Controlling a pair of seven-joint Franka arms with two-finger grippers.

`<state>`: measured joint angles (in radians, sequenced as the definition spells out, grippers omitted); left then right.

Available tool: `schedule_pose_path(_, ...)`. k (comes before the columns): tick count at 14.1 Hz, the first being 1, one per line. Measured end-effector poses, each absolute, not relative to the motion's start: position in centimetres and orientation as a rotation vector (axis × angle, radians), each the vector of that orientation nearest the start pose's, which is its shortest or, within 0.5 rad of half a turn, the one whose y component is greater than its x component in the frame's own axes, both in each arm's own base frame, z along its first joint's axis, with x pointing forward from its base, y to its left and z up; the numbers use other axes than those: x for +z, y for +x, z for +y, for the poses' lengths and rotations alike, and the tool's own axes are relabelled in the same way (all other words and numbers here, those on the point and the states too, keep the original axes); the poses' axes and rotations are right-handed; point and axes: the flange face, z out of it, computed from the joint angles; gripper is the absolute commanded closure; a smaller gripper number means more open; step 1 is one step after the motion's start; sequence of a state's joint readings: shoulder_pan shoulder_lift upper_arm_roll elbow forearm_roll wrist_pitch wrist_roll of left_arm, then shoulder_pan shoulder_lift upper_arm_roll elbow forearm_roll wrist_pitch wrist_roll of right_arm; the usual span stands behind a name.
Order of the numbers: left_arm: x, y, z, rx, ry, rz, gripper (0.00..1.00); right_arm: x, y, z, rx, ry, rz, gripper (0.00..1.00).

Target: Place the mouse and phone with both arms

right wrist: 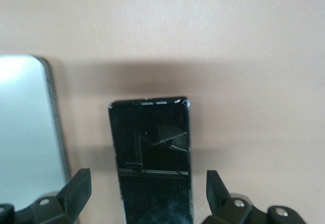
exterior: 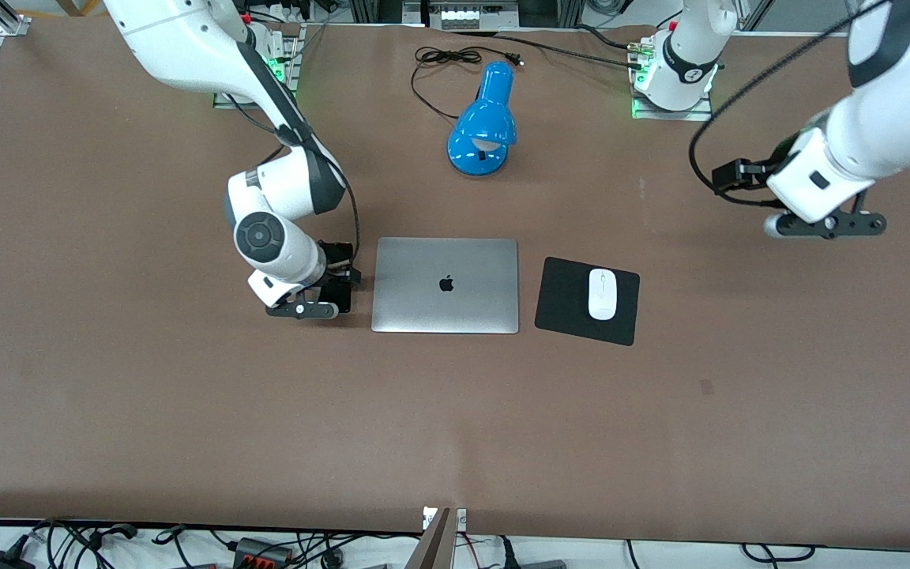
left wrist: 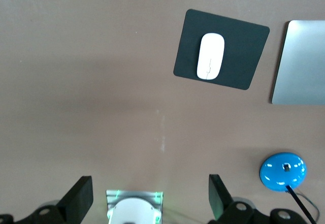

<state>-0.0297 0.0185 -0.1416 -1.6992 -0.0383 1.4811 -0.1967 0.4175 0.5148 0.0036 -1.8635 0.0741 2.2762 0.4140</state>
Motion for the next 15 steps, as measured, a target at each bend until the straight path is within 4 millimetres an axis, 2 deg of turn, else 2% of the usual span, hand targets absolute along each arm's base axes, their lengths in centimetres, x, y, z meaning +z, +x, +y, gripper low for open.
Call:
schedule_pose_path(2,55.8,52.0,-9.1,0.272,-3.129,-0.06,0.0,27.9,59.1,24.9,0.205,-3.126,0.096,0.0)
schedule_pose_path(5,57.0,52.7,-7.0,0.197,-3.145,-0.113,0.0,34.3,61.4,23.9,0.219,-3.119,0.122,0.0)
schedule_pose_path(7,57.5,52.6,-7.1,0.195,-3.144,-0.117,0.0,38.3,62.9,23.2,0.198,-3.128,0.094,0.0)
schedule_pose_path(9,58.2,52.3,-7.6,0.18,-3.144,-0.121,0.0,42.2,64.2,21.6,0.167,-3.156,0.031,0.0)
schedule_pose_path(12,58.4,52.3,-7.6,0.176,-3.152,-0.12,0.0,46.0,65.5,18.2,0.156,-3.155,0.072,0.0)
schedule_pose_path(15,58.4,52.5,-6.2,0.182,-3.16,-0.155,0.0,48.8,66.4,14.2,0.116,-3.145,0.133,0.0)
